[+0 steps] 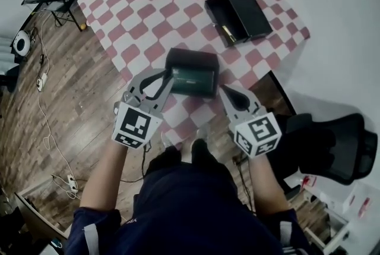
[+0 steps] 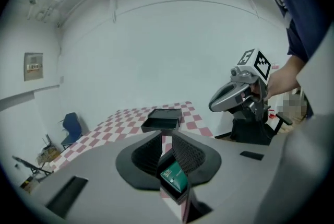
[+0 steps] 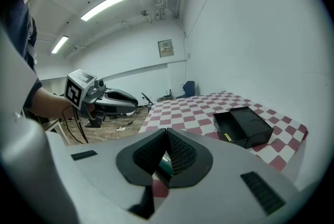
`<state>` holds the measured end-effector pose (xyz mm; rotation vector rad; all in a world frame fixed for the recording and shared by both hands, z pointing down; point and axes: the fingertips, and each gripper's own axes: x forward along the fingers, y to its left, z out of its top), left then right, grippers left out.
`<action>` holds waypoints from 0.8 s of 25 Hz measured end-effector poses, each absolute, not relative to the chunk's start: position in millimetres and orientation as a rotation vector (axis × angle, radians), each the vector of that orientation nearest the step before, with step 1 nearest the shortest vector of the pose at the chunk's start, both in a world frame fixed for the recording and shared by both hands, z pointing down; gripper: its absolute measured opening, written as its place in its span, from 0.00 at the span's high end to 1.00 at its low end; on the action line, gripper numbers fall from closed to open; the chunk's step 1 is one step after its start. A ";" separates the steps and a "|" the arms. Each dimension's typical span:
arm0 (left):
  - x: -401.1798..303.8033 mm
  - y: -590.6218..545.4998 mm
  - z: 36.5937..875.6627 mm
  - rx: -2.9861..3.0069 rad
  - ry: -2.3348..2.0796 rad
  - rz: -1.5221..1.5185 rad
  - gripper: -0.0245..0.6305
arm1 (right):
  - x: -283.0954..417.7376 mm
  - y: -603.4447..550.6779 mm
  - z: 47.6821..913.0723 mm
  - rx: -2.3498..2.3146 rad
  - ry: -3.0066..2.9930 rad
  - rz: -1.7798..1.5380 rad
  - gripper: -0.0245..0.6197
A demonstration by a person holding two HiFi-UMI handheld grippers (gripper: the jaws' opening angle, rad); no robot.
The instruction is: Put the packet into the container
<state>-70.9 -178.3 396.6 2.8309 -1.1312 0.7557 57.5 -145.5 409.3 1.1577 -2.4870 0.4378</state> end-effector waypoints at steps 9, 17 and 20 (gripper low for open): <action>-114.3 -160.4 413.0 2.684 -1.209 0.594 0.90 | 32.7 -135.3 391.4 1.164 -2.480 0.362 0.94; -126.8 -149.3 425.8 2.638 -1.200 0.541 0.92 | 23.9 -128.4 391.0 1.166 -2.464 0.327 0.94; -128.3 -147.9 426.0 2.632 -1.191 0.524 0.93 | 21.5 -127.5 391.4 1.167 -2.465 0.323 0.94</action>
